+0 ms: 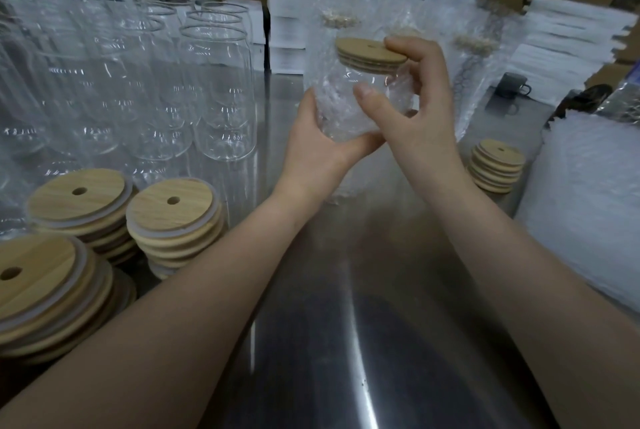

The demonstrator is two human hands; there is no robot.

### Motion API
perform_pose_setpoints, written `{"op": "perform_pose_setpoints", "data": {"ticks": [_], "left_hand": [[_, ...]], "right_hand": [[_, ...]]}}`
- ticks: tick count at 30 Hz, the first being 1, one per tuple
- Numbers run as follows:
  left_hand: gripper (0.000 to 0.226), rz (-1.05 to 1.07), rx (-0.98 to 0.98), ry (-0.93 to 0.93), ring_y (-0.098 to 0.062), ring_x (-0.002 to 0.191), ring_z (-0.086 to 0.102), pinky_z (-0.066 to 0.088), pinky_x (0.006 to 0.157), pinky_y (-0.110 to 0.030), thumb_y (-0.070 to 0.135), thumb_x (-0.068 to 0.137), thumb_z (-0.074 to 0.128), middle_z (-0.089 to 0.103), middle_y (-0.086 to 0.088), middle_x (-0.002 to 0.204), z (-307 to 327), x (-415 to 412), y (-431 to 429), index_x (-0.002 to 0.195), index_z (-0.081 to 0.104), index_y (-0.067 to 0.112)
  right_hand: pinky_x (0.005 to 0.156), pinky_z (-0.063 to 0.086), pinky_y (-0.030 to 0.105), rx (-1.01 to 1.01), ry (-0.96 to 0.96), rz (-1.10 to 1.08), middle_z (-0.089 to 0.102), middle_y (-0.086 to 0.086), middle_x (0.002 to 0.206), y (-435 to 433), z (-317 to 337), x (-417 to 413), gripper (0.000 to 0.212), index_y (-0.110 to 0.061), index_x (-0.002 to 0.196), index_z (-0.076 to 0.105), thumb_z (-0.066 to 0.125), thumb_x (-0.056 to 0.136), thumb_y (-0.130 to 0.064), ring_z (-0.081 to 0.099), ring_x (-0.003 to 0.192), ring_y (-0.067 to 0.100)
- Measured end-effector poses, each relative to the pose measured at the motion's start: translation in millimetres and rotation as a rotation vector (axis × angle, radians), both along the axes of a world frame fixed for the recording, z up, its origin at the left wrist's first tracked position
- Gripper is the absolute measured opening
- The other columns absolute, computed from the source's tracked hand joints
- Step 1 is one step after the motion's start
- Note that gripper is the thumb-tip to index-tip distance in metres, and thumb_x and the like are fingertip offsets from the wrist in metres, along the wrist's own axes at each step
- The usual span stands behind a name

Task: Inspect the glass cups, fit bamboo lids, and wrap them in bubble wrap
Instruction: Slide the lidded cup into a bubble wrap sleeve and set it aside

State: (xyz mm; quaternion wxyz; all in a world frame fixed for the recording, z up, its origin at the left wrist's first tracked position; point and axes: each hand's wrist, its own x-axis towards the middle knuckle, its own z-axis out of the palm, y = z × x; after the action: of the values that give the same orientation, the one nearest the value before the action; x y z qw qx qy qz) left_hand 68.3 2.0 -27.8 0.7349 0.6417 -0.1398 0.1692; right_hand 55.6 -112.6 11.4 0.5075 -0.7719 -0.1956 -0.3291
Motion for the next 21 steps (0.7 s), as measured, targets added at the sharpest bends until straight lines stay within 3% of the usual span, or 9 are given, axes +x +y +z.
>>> {"op": "perform_pose_setpoints", "data": {"ticks": [4,7,9,12,16,19,21], "left_hand": [[0.064,-0.031,0.026,0.000,0.005,0.103,0.064,0.050,0.085,-0.015,0.010,0.071,0.086,0.069,0.022,0.106,1,2,4,0.125,0.052,0.017],[0.079,-0.047,0.061,0.025,-0.011,0.119,0.058,0.048,0.103,-0.033,0.024,0.061,0.087,0.055,0.001,0.130,2,4,5,0.131,0.050,0.019],[0.089,-0.055,0.095,0.034,-0.018,0.124,0.054,0.045,0.107,-0.042,0.031,0.055,0.088,0.046,-0.008,0.136,4,3,6,0.134,0.049,0.021],[0.095,-0.112,0.025,0.061,-0.016,0.119,0.059,0.049,0.103,-0.040,0.023,0.057,0.087,0.054,-0.007,0.134,2,4,9,0.138,0.039,0.020],[0.073,-0.111,-0.110,0.151,-0.010,0.100,0.068,0.055,0.086,-0.026,0.019,0.063,0.079,0.062,-0.003,0.118,0,3,10,0.122,0.036,0.022],[0.069,-0.140,-0.105,0.164,-0.019,0.111,0.065,0.053,0.094,-0.033,0.022,0.067,0.075,0.062,-0.006,0.121,-1,3,11,0.127,0.042,0.013],[0.076,-0.138,-0.066,0.174,-0.026,0.123,0.056,0.045,0.106,-0.043,0.030,0.066,0.074,0.056,-0.009,0.134,1,4,12,0.134,0.045,0.013]], "right_hand": [[0.101,0.044,0.047,0.060,0.041,0.003,0.057,0.003,0.117,-3,3,3,0.031,-0.016,0.119,0.059,0.054,0.090,-0.027,0.053,0.116,0.027],[0.103,0.046,0.049,0.238,0.097,0.038,0.063,0.000,0.119,-8,5,6,0.030,-0.017,0.116,0.065,0.045,0.095,-0.024,0.056,0.120,0.021],[0.097,0.051,0.041,0.358,0.101,0.043,0.068,-0.001,0.109,-11,6,8,0.029,-0.016,0.113,0.067,0.042,0.098,-0.017,0.062,0.108,0.016],[0.074,0.051,0.028,0.559,0.086,0.104,0.067,0.000,0.086,-15,9,11,0.030,-0.014,0.103,0.068,0.039,0.098,-0.008,0.064,0.082,0.010],[0.075,0.054,0.031,0.811,0.122,0.181,0.063,0.011,0.089,-23,14,15,0.031,-0.009,0.103,0.067,0.039,0.094,0.001,0.064,0.086,0.023],[0.085,0.053,0.028,0.656,0.255,0.123,0.063,0.004,0.113,-26,9,21,0.040,-0.017,0.122,0.060,0.040,0.094,0.002,0.064,0.107,0.018],[0.086,0.049,0.025,0.534,0.365,0.171,0.065,-0.001,0.119,-24,6,23,0.045,-0.018,0.133,0.054,0.041,0.093,-0.001,0.064,0.109,0.012]]}}
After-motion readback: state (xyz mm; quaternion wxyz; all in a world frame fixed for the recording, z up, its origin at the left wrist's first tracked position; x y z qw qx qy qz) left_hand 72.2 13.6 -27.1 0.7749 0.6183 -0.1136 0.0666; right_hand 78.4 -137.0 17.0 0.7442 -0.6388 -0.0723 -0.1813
